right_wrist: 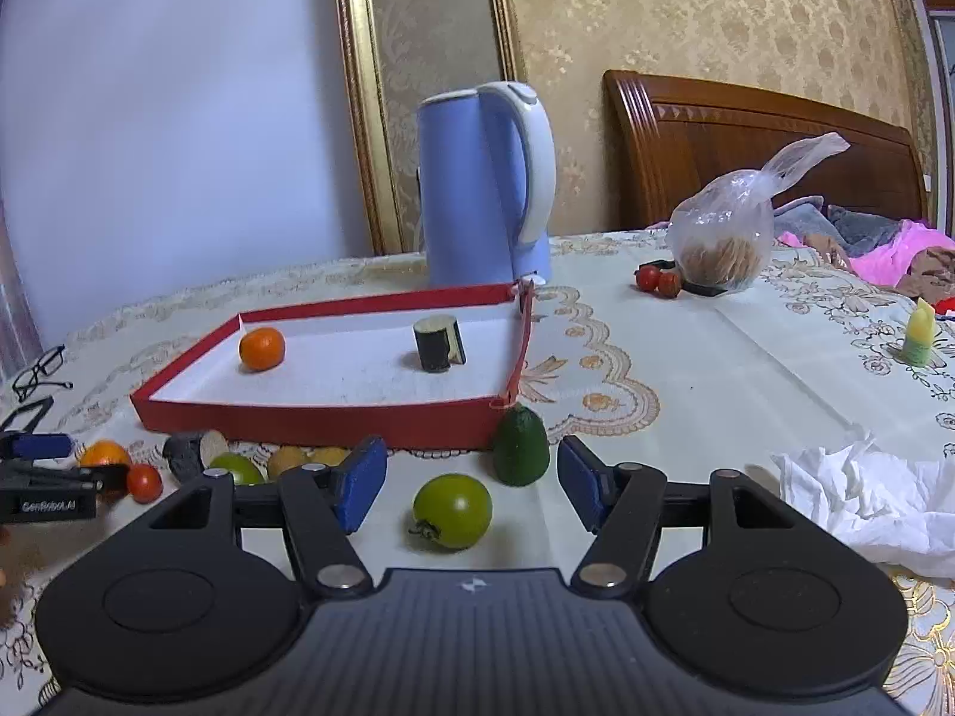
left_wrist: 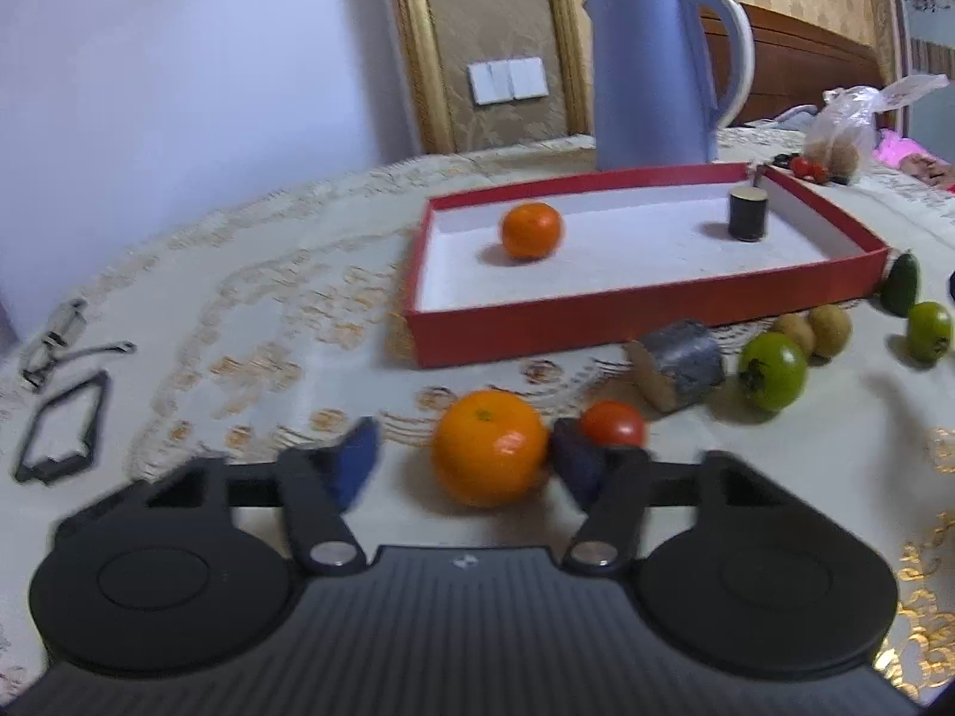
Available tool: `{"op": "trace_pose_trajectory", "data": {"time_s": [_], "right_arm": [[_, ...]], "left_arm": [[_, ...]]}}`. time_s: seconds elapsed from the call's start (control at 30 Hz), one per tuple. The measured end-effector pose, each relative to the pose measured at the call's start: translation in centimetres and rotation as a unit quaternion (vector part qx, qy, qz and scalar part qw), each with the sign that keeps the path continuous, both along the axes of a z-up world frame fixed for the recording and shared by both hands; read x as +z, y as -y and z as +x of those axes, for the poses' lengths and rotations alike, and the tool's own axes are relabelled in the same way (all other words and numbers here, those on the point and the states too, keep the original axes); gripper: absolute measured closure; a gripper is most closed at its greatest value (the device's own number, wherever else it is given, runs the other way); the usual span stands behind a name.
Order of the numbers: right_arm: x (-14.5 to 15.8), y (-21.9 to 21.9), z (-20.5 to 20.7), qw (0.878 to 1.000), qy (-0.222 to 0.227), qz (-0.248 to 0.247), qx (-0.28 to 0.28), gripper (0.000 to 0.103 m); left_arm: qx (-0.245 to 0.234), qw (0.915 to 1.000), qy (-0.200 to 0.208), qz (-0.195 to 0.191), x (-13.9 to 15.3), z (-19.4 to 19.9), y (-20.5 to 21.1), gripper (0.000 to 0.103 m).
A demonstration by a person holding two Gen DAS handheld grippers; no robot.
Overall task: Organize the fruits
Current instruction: 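Grasp the second orange with the left gripper while the right grasps a green tomato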
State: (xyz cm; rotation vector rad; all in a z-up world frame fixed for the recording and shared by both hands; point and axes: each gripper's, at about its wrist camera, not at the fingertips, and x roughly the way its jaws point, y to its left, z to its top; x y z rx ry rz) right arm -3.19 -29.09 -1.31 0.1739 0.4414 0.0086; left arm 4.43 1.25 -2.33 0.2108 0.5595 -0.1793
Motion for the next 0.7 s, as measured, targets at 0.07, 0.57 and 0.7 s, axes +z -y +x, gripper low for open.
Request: {"op": "trace_pose_trajectory", "data": {"time_s": [0.07,0.57,0.7], "right_arm": [[-0.2,0.1,0.0,1.000,-0.008,-0.006,-0.004,0.040],[-1.5,-1.6,2.3,0.996,-0.061,-0.055,0.046,0.049],[-2.0,-2.0,3.2,0.994,-0.078,-0.063,0.049,0.069]], "left_arm": [[0.000,0.9999,-0.006,-0.009,0.0,0.1,0.1,0.064],[0.021,0.9982,0.035,-0.045,2.5,-2.2,-0.8,0.064],[0.020,0.9982,0.033,-0.046,2.3,-2.3,-0.7,0.064]]}}
